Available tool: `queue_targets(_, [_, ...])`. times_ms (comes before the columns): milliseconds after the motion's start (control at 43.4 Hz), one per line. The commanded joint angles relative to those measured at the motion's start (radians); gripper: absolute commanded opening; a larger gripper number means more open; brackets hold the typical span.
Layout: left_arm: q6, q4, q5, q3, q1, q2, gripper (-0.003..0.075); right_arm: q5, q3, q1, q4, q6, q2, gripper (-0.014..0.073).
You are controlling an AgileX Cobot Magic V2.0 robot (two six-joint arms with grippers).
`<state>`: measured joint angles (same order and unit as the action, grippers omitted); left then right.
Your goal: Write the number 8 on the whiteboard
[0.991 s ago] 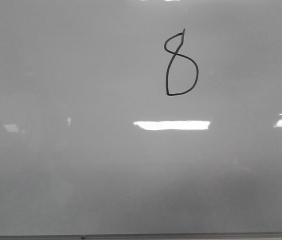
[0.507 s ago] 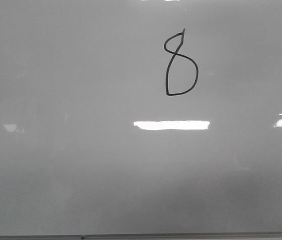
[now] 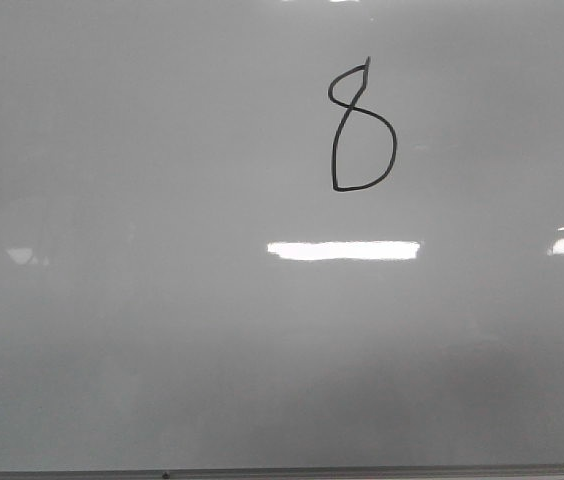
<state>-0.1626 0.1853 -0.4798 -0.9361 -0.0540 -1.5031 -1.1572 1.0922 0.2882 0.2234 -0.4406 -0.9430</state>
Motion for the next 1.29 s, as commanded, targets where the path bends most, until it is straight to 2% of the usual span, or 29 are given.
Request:
queue_targets(0, [-0.009, 0.019, -0.006, -0.033, 0.001, 0.072, 0.0399, 0.04, 0.029, -0.006, -0.055, 0.128, 0.018, 0.0499])
queue_targets(115, [0.0, 0.019, -0.094, -0.044, 0.001, 0.155, 0.0399, 0.04, 0.029, -0.006, -0.151, 0.303, 0.04, 0.0499])
queue_targets(184, [0.008, 0.019, -0.157, -0.051, 0.001, 0.214, 0.0399, 0.04, 0.026, -0.006, -0.188, 0.36, 0.064, 0.0499])
queue_targets(323, [0.061, 0.0, -0.305, -0.05, -0.022, 0.378, 0.0399, 0.064, 0.003, -0.006, -0.211, 0.379, 0.131, 0.0499])
queue_targets(415, [0.126, -0.075, -0.367, -0.05, -0.049, 0.495, 0.0399, 0.081, -0.026, -0.006, -0.211, 0.379, 0.181, 0.0499])
queue_targets(599, [0.235, -0.244, -0.376, -0.035, -0.109, 0.697, 0.0399, 0.113, -0.104, -0.006, -0.213, 0.387, 0.281, 0.0499])
queue_targets(807, [0.235, -0.251, -0.38, -0.012, -0.129, 0.838, 0.0399, 0.143, -0.166, -0.006, -0.213, 0.386, 0.355, 0.0499])
queue_targets(1083, [0.235, -0.251, -0.38, 0.008, -0.129, 0.846, 0.0399, 0.144, -0.168, -0.006, -0.213, 0.386, 0.359, 0.0498])
queue_targets(1153, [0.235, -0.251, -0.371, 0.019, -0.129, 0.844, 0.0396, 0.142, -0.168, -0.006, -0.213, 0.386, 0.359, 0.0467])
queue_targets(1268, [0.235, -0.251, -0.372, 0.034, -0.129, 0.844, 0.0344, 0.137, -0.168, -0.006, -0.213, 0.386, 0.359, 0.0305])
